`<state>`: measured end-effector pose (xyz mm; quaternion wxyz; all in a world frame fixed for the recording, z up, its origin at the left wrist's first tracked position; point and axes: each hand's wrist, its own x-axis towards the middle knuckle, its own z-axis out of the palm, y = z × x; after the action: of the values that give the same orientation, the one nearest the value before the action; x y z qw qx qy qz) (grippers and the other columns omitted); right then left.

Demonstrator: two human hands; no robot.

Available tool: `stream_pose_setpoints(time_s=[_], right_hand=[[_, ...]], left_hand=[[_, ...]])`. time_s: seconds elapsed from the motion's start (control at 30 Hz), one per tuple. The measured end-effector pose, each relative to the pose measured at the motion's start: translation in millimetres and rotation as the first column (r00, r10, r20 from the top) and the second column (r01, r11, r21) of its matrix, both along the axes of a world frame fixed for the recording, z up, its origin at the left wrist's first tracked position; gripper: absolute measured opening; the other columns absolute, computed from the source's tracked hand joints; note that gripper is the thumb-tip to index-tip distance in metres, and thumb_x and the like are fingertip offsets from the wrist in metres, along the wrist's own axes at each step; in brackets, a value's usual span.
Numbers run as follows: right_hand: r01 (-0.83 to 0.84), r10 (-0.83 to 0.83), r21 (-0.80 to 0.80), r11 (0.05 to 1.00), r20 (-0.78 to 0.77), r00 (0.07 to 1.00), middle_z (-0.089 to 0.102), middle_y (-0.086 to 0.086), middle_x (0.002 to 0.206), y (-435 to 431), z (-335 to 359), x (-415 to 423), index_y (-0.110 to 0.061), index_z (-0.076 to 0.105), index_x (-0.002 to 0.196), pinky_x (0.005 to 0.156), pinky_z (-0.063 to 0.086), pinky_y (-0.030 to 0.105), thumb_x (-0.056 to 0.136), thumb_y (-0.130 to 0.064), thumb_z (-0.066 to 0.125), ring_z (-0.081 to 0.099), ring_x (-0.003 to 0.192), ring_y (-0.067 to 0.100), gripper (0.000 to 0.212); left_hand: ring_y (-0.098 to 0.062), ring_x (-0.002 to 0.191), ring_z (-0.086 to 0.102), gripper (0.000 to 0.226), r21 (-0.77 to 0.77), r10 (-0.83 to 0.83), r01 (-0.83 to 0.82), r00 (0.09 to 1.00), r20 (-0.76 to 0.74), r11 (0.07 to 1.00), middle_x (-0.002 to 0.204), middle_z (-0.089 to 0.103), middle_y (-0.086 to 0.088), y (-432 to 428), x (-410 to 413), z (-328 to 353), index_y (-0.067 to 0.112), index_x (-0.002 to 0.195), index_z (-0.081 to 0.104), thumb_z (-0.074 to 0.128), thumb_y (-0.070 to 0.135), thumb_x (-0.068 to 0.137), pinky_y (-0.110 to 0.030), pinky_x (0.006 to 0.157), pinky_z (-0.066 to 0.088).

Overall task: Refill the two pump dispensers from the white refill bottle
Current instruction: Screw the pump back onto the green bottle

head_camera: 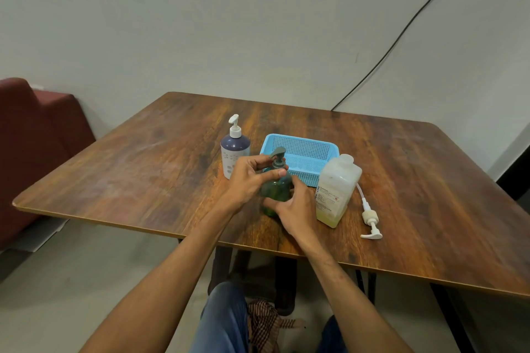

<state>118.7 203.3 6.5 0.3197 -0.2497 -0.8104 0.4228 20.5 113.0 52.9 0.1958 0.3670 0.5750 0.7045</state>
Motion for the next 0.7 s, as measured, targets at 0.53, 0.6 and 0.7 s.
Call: stream_pose_setpoints(time_s=[0.53, 0.6, 0.7], right_hand=[[-0.029, 0.03, -0.016, 0.999, 0.039, 0.999, 0.058, -0.009, 0.127, 2.7, 3.9, 1.1, -0.024, 0.053, 0.132, 0.098, 0.051, 0.031, 0.071, -0.033, 0.089, 0.054, 0.119, 0.011, 0.072], [-0.035, 0.036, -0.033, 0.999, 0.045, 0.998, 0.058, -0.005, 0.132, 3.5, 4.9, 1.8, -0.024, 0.052, 0.134, 0.1, 0.051, 0.036, 0.072, -0.031, 0.088, 0.054, 0.121, 0.013, 0.072], [-0.039, 0.042, -0.074, 0.997, 0.038, 0.998, 0.059, -0.004, 0.133, 4.5, 6.1, 5.2, -0.025, 0.052, 0.135, 0.101, 0.05, 0.034, 0.072, -0.029, 0.088, 0.054, 0.123, 0.014, 0.073]], left_hand=[[-0.019, 0.109, 0.071, 0.029, -0.049, 0.007, -0.009, 1.0, -0.03, 0.999, 0.111, 0.076, -0.006, -1.4, -4.7, -0.9, 0.002, 0.114, 0.072, 0.074, 0.001, 0.085, -0.029, 0.091, 0.058], [-0.016, 0.108, 0.071, 0.031, -0.02, 0.028, -0.028, 0.999, -0.02, 0.999, 0.11, 0.076, -0.004, -1.5, 0.9, -3.0, -0.001, 0.116, 0.07, 0.073, -0.001, 0.085, -0.027, 0.089, 0.059], [-0.008, 0.109, 0.07, 0.036, 0.015, 0.031, -0.031, 0.999, 0.028, 0.999, 0.116, 0.073, -0.001, -4.8, 10.7, -6.5, 0.001, 0.122, 0.067, 0.071, -0.003, 0.086, -0.017, 0.082, 0.055]])
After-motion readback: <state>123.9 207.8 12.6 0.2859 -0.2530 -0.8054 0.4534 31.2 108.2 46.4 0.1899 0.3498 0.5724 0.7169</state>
